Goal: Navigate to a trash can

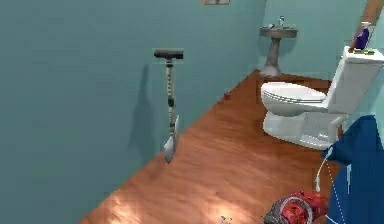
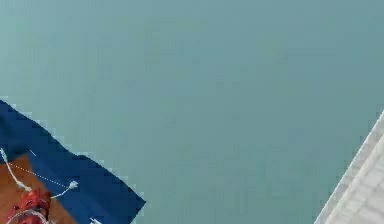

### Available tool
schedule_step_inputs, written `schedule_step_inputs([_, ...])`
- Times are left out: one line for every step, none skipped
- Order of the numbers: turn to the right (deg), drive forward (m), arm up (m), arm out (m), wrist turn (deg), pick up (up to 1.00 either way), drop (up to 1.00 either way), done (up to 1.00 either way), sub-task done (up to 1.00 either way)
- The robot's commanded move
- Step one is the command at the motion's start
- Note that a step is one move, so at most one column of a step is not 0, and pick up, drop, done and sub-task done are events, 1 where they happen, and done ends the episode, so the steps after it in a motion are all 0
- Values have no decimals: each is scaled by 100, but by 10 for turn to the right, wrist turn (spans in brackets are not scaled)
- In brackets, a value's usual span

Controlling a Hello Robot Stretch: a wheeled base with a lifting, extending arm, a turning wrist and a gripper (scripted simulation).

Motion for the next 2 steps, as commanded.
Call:
schedule_step_inputs([0, 100, 0, 0, 0, 0, 0, 0, 0])
schedule_step_inputs([-150, 0, 0, 0, 0, 0, 0, 0, 0])
